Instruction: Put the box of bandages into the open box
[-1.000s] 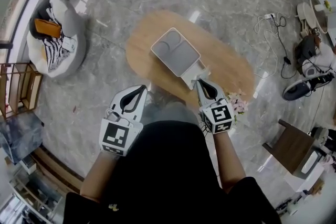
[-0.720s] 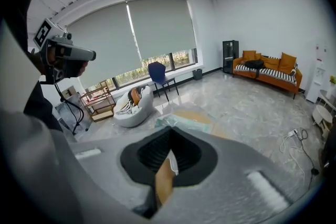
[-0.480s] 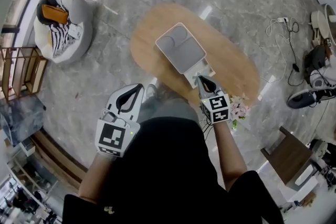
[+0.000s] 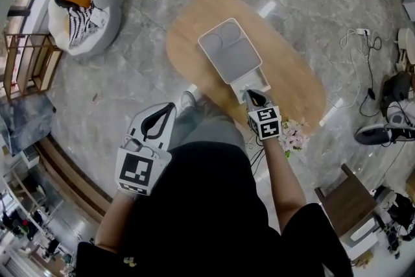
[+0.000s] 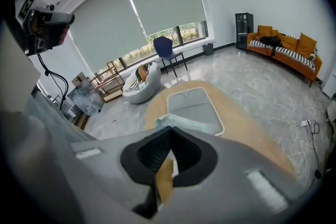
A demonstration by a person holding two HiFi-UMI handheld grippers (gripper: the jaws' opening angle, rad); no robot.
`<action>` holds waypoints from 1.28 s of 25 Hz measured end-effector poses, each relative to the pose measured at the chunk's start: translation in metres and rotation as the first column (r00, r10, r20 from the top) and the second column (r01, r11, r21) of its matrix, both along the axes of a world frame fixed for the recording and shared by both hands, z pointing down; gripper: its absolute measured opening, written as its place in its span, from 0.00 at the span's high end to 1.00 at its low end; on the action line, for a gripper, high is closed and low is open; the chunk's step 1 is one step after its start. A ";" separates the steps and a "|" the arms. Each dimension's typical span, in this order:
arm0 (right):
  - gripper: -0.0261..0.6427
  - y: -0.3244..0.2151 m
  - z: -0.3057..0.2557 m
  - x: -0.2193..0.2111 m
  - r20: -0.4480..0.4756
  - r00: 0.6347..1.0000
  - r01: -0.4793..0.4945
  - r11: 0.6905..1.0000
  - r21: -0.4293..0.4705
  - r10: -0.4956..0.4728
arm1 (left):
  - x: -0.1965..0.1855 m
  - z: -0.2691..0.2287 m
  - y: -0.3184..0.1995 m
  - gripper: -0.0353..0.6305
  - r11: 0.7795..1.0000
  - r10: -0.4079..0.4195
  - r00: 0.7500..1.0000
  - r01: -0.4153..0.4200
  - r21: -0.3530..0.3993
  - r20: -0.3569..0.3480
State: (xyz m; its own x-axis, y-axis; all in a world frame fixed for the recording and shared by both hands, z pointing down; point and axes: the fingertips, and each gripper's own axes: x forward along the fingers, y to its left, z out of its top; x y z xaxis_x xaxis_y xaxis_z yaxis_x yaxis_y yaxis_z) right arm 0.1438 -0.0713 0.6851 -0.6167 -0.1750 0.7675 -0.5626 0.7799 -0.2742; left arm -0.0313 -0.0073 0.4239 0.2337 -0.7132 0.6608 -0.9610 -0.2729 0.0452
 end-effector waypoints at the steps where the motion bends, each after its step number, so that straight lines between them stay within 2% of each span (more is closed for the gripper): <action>1: 0.97 0.001 0.008 0.000 -0.007 1.000 0.013 1.000 -0.011 -0.013 | 0.000 0.002 0.002 0.93 1.000 -0.012 1.000 0.012 -0.005 0.003; 7: 0.97 0.004 0.047 -0.002 -0.048 0.996 0.077 0.994 -0.071 -0.081 | -0.002 0.006 0.012 0.93 0.987 -0.147 0.989 0.145 -0.075 -0.020; 10: 0.97 0.005 0.067 -0.004 -0.071 0.990 0.112 0.989 -0.096 -0.119 | -0.005 0.013 0.019 0.93 0.990 -0.130 0.991 0.130 -0.060 0.008; 16: 0.96 0.006 0.107 -0.004 -0.116 0.979 0.151 0.978 -0.141 -0.168 | -0.002 0.023 0.031 0.93 0.974 -0.199 0.980 0.198 -0.107 0.004; 19: 0.96 0.005 0.123 -0.006 -0.128 0.973 0.170 0.971 -0.166 -0.192 | 0.000 0.031 0.037 0.93 0.978 -0.176 0.984 0.177 -0.110 0.024; 22: 0.96 0.005 0.139 -0.006 -0.150 0.962 0.198 0.962 -0.188 -0.227 | 0.000 0.037 0.042 0.93 0.975 -0.187 0.982 0.189 -0.120 0.026; 25: 0.96 0.005 0.155 -0.009 -0.170 0.953 0.216 0.954 -0.206 -0.252 | -0.004 0.042 0.049 0.93 0.964 -0.227 0.974 0.227 -0.139 0.021; 28: 0.96 0.010 0.168 -0.010 -0.188 0.942 0.235 0.945 -0.228 -0.280 | -0.008 0.045 0.057 0.93 0.941 -0.296 0.955 0.293 -0.167 0.004; 32: 0.96 0.014 0.183 -0.011 -0.203 0.929 0.258 0.934 -0.247 -0.310 | -0.007 0.052 0.066 0.93 0.949 -0.272 0.962 0.272 -0.162 0.020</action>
State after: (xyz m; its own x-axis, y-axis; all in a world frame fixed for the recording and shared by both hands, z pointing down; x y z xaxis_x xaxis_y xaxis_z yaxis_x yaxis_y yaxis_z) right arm 0.1331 -0.0578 0.8683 -0.4139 0.1639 0.8954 -0.3941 0.8544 -0.3386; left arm -0.0379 0.0588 0.4759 0.0474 -0.6334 0.7723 -0.9975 0.0099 0.0693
